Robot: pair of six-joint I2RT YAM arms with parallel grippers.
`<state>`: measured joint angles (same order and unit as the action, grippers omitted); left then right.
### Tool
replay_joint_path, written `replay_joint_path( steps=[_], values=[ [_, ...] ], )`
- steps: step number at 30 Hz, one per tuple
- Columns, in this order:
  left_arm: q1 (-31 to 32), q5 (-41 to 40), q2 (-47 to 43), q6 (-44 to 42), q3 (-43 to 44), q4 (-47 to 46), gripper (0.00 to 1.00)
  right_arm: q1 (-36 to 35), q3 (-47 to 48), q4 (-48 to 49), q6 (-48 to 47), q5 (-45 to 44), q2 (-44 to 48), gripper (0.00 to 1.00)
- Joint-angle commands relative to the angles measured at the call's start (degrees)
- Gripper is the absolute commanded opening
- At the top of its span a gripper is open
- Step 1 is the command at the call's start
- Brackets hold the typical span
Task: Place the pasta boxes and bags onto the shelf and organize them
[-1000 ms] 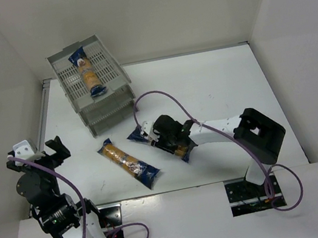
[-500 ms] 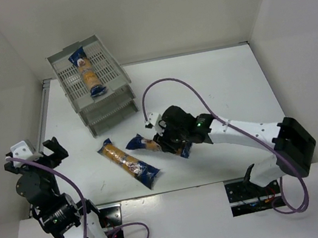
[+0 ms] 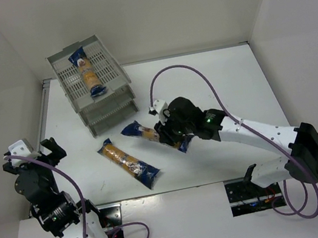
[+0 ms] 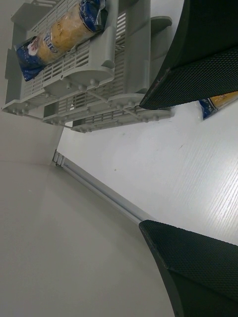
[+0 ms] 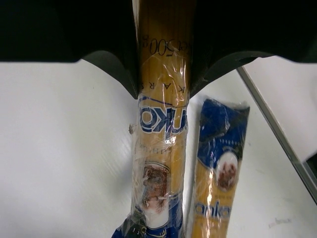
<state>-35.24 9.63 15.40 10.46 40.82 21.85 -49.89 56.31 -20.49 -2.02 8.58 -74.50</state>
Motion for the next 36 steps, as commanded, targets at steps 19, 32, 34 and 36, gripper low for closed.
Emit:
replay_joint_path(
  steps=[19, 32, 34, 36],
  values=[
    [1.0, 2.1, -1.0, 0.8, 0.4, -2.2, 0.99, 0.3, 28.8, 16.9, 9.0, -11.7, -22.6, 0.0],
    [2.1, 2.6, -2.0, 0.8, -0.2, -2.8, 0.99, -1.3, 54.1, 11.4, 12.0, -17.6, -43.3, 0.0],
    [2.1, 2.1, -2.0, 0.8, -0.2, -2.8, 0.99, -1.4, 60.6, 9.0, 13.4, -19.3, -49.1, 0.0],
    [2.1, 2.1, -2.0, 0.8, -0.2, -2.8, 0.99, -1.4, 63.1, 7.4, 13.4, -20.5, -52.6, 0.0]
  ],
)
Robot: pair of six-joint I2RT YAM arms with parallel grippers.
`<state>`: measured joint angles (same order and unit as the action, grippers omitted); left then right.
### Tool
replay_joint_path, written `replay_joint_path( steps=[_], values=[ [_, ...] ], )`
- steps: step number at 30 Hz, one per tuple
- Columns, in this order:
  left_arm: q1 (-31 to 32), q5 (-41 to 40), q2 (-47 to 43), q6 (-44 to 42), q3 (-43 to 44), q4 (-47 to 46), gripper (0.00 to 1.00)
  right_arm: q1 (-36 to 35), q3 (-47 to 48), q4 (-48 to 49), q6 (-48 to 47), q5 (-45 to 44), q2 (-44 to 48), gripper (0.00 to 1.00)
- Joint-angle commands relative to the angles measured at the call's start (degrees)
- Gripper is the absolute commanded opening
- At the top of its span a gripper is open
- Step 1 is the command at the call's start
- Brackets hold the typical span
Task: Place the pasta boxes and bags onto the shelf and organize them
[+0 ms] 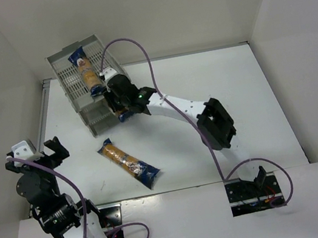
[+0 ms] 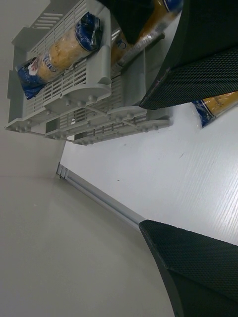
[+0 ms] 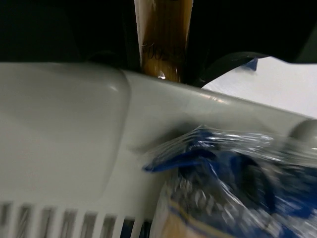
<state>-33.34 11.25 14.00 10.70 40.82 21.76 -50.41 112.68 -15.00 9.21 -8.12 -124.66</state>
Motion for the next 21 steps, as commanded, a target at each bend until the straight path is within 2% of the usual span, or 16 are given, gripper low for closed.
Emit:
replay_joint_path(
  steps=[1, 5, 8, 10, 15, 18, 21],
  values=[
    [0.2, 0.4, -0.6, 0.6, -0.2, -2.7, 0.99, -0.8, 7.3, 1.9, 2.6, -4.4, -2.4, 0.0],
    [0.2, 0.4, -0.6, 0.6, -0.2, -2.7, 0.99, -1.4, 7.3, 0.6, 5.6, -5.1, -3.0, 0.0],
    [0.2, 0.4, -0.6, 0.6, -0.7, -2.7, 0.99, -2.0, 7.3, 0.6, 5.4, -5.2, -2.4, 0.12],
    [0.2, 0.4, -0.6, 0.6, -0.7, -2.7, 0.99, -2.0, 7.9, 0.6, 4.9, -4.5, -1.8, 0.15],
    [0.2, 0.4, -0.6, 0.6, -0.7, -2.7, 0.99, -2.5, 7.3, 0.6, 2.8, -1.7, -0.2, 0.59],
    [0.2, 0.4, -1.2, 0.6, -0.7, -2.7, 0.99, -3.0, 6.0, -1.4, 0.8, 0.6, 2.1, 0.68],
    [0.2, -0.1, -1.2, 0.6, -0.7, -2.7, 0.99, -3.0, 2.5, -2.7, -0.6, 2.7, 7.0, 0.69]
  ],
)
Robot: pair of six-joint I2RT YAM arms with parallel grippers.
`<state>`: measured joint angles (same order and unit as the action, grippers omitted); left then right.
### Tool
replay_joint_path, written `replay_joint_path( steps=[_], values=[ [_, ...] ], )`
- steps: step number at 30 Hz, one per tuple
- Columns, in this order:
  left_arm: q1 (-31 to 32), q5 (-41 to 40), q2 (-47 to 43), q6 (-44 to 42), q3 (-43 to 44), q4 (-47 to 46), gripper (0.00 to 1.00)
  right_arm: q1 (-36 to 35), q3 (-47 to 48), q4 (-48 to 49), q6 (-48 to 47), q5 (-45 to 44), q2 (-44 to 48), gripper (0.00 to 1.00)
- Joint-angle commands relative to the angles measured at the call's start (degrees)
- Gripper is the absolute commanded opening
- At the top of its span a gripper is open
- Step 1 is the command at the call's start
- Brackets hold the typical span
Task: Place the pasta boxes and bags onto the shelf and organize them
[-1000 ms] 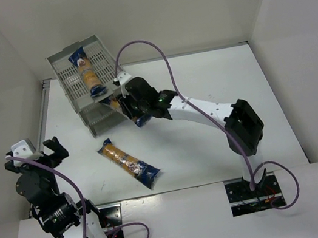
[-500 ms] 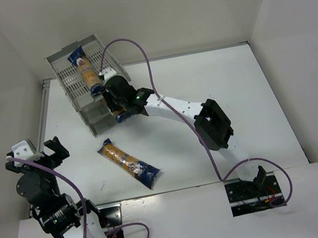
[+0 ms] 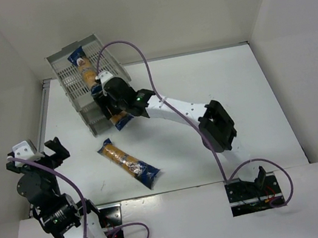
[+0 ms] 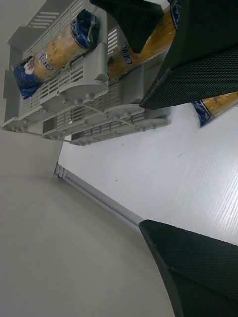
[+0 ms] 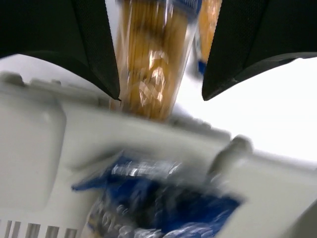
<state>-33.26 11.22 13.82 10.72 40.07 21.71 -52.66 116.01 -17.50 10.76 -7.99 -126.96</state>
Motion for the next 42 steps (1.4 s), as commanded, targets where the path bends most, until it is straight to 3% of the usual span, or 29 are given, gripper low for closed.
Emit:
replay_joint_path(
  steps=[1, 4, 6, 7, 8, 10, 11, 14, 17, 21, 30, 33, 38, 40, 42],
  values=[
    [0.1, -0.1, -1.0, 0.5, 0.0, -2.6, 0.99, -0.8, -3.0, -0.3, -2.7, 3.1, 10.8, 0.74],
    [0.1, -0.1, -1.0, 0.5, 0.0, -2.6, 0.99, -0.8, -5.9, -0.8, -5.3, 4.5, 16.0, 0.75],
    [0.1, 0.5, -1.5, 0.5, 0.0, -2.6, 0.99, -0.8, -8.4, -1.7, -7.7, 6.1, 19.4, 0.69],
    [0.1, 0.5, -1.5, 0.5, 0.0, -2.6, 0.99, -0.8, -13.4, -1.7, -9.5, 7.6, 23.7, 0.61],
    [0.1, 0.5, -1.5, 0.5, 0.0, -2.6, 0.99, -0.8, -16.7, -1.7, -15.5, 10.0, 25.9, 0.38],
    [0.1, 0.5, -2.0, 0.0, 0.0, -2.6, 0.99, -0.8, -27.3, -1.8, -24.1, 19.9, 29.9, 0.25],
    [0.1, 0.5, -2.0, 0.0, 0.0, -2.6, 0.99, -2.3, -29.7, -3.8, -33.8, 22.1, 31.5, 0.14],
    [0.1, 0.5, -2.6, 0.0, 0.0, -2.6, 0.99, -3.7, -36.9, -6.1, -40.6, 22.1, 30.4, 0.0],
    [0.1, 0.5, -2.6, 0.0, 0.0, -2.6, 0.99, -3.7, -38.1, -6.2, -47.7, 20.8, 28.3, 0.0],
    [0.1, 0.5, -2.6, 0.0, 0.0, -2.6, 0.99, -3.1, -35.0, -1.1, -49.8, 17.4, 22.0, 0.0],
    [0.1, -0.1, -2.6, 0.0, 0.0, -2.6, 0.99, -0.5, -9.9, 12.0, -42.8, 0.9, 3.2, 0.0],
    [0.1, -0.1, -2.6, 0.0, 0.0, -2.6, 0.99, -0.5, -3.6, 10.8, -41.5, 1.5, 1.8, 0.0],
    [0.1, -0.1, -2.6, 0.0, 0.0, -2.6, 0.99, -1.0, -9.1, 6.5, -41.0, 4.6, 5.7, 0.0],
    [0.1, -0.1, -2.6, 0.0, 0.0, -2.6, 0.99, -2.8, -18.6, 3.5, -43.1, 7.3, 13.7, 0.0],
    [0.1, -0.1, -2.6, 0.0, 0.0, -2.6, 0.99, -2.8, -22.0, 1.8, -43.1, 7.9, 19.2, 0.0]
  ],
)
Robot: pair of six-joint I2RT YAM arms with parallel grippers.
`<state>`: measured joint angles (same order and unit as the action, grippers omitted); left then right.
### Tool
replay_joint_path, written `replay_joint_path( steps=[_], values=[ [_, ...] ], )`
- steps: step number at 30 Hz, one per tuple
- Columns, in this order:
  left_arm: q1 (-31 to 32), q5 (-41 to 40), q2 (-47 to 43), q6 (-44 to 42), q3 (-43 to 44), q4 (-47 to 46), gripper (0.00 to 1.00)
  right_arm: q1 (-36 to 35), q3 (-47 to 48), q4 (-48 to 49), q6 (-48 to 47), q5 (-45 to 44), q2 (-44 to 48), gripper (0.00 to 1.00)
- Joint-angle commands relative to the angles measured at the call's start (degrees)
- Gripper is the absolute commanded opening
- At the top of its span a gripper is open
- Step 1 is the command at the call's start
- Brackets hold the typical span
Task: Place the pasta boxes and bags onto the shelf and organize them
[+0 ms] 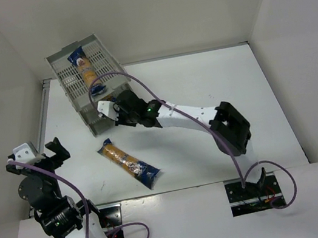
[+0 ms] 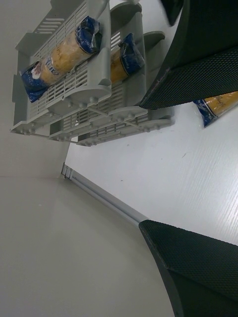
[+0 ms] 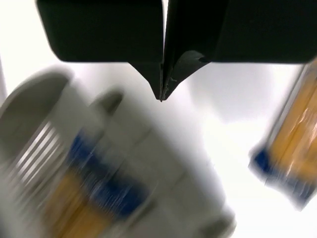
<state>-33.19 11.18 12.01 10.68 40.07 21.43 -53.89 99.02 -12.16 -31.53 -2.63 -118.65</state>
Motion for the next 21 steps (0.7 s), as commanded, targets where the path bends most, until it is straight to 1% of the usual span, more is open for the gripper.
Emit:
replay_joint_path(
  steps=[1, 2, 3, 4, 5, 6, 9, 10, 12, 13, 16, 19, 20, 21],
  values=[
    [0.1, 0.0, -0.8, 0.0, 0.0, -2.4, 0.99, -1.6, -7.3, -4.5, 2.5, 2.5, 12.3, 0.0],
    [0.1, 0.0, -0.8, 0.0, 0.0, -2.4, 0.99, -1.6, -8.2, -5.6, 4.6, 2.5, 13.7, 0.06],
    [0.1, 0.0, -1.3, 0.0, 0.0, -2.4, 0.99, -1.6, -10.3, -8.5, 7.0, 3.7, 14.9, 0.23],
    [0.1, 0.0, -1.3, 0.0, 0.0, -2.4, 0.99, -1.6, -11.8, -9.9, 10.7, 5.1, 17.3, 0.77],
    [0.1, 0.0, -1.3, 0.0, 0.0, -2.4, 0.99, -2.1, -13.4, -11.4, 11.7, 7.4, 18.3, 0.99],
    [0.1, 0.0, -1.3, 0.0, 0.0, -2.4, 0.99, -2.1, -16.7, -13.2, 13.0, 11.6, 19.1, 0.99],
    [0.1, 0.0, -1.3, 0.0, 0.0, -2.4, 0.99, -6.2, -21.8, -13.2, 18.1, 14.7, 20.4, 0.99],
    [0.1, 0.0, -1.3, 0.0, 0.0, -2.4, 0.99, -7.4, -22.6, -11.2, 19.0, 14.7, 20.4, 0.99],
    [0.1, 0.0, -1.8, 0.0, 0.0, -2.4, 0.99, -10.3, -22.6, -9.0, 22.6, 12.1, 17.4, 0.99],
    [0.1, 0.0, -1.8, 0.0, 0.0, -2.4, 0.99, -10.9, -22.6, -7.1, 24.1, 10.1, 16.1, 0.99],
    [0.6, 0.0, -1.8, 0.0, 0.0, -2.4, 0.99, -12.2, -22.0, -5.2, 30.6, 7.4, 11.2, 0.99],
    [1.2, 0.0, -2.4, 0.0, 0.0, -2.4, 0.99, -12.9, -22.9, -4.7, 34.2, 1.7, 8.9, 0.99],
    [1.8, -0.8, -3.0, 0.0, 0.0, -2.4, 0.99, -13.4, -23.6, -4.7, 35.2, -2.3, 8.2, 0.99],
    [1.8, -1.4, -3.0, 0.0, 0.0, -2.4, 0.99, -13.4, -24.7, -4.2, 36.2, -4.3, 7.6, 0.99]
  ],
)
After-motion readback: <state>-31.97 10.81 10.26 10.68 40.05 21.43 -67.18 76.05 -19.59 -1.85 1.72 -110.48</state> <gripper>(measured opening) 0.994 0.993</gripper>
